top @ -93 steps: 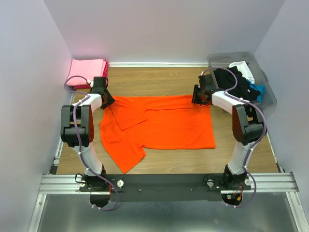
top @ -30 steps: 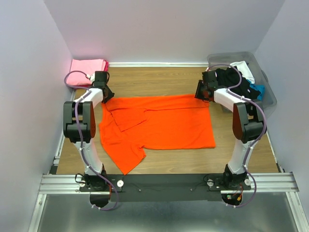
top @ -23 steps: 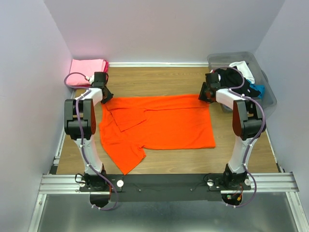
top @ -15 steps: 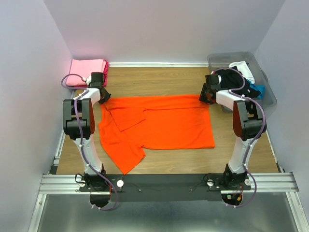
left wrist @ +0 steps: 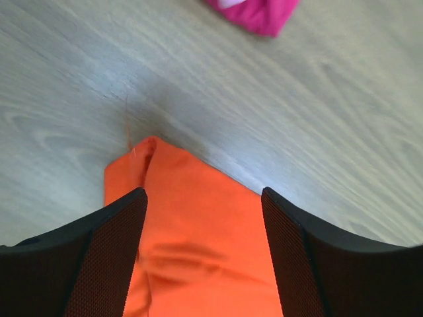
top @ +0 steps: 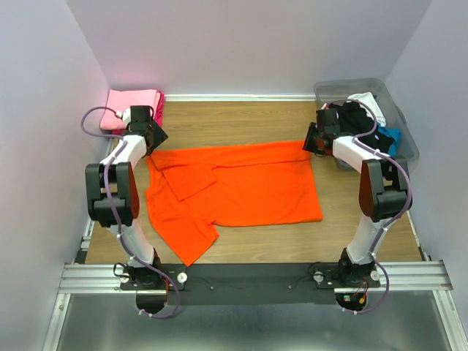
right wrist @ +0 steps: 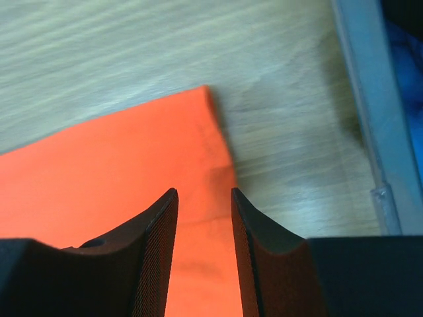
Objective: Fold and stack the t-shirts
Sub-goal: Fold the tshirt
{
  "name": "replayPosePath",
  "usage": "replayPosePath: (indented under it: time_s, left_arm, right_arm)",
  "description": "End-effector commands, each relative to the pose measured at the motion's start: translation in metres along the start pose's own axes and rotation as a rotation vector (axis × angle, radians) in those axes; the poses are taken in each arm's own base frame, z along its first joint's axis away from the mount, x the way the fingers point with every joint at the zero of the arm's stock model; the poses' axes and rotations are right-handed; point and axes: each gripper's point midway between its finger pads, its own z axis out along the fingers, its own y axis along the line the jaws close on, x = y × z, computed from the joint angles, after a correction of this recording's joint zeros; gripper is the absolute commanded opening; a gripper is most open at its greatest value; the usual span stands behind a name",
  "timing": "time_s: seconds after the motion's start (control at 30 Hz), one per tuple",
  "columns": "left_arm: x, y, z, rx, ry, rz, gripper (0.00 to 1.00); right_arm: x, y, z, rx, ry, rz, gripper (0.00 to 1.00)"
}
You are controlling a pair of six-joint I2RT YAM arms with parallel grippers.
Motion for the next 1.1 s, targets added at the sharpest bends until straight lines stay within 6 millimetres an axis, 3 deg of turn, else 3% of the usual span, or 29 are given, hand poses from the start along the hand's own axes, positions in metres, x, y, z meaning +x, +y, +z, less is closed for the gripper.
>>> replayPosePath:
  time_s: [0.0, 0.03, 0.13, 0.17, 0.3, 0.47, 0.7, 1.07]
  left_arm:
    - [-0.016, -0.012, -0.041, 0.03, -0.088, 0.013, 0.79]
    - [-0.012, -0.011, -0.049, 0.037, -0.087, 0.022, 0.78]
    - [0.007, -0.007, -0.059, 0.043, -0.054, 0.07, 0.75]
    - [0.02, -0.014, -0.064, 0.056, -0.034, 0.102, 0.71]
    - [0.064, -0.01, -0.083, 0.072, 0.041, 0.153, 0.71]
    - [0.116, 0.025, -0.095, 0.045, 0.149, 0.138, 0.64]
    - [0.156, 0.044, -0.104, 0.028, 0.251, 0.142, 0.51]
    - [0.177, 0.047, -0.097, 0.005, 0.31, 0.171, 0.36]
  right_arm:
    - [-0.016, 0.026, -0.026, -0.127, -0.005, 0.009, 0.46]
    - [-0.014, 0.028, -0.028, -0.134, -0.001, 0.009, 0.46]
    - [-0.004, 0.066, -0.041, -0.28, 0.04, -0.031, 0.45]
    - [0.006, 0.084, -0.046, -0.325, 0.058, -0.067, 0.45]
    - [0.028, 0.115, -0.053, -0.382, 0.094, -0.122, 0.45]
    - [0.058, 0.142, -0.06, -0.438, 0.151, -0.163, 0.45]
    - [0.08, 0.143, -0.061, -0.438, 0.196, -0.17, 0.45]
    - [0.086, 0.135, -0.061, -0.42, 0.202, -0.178, 0.45]
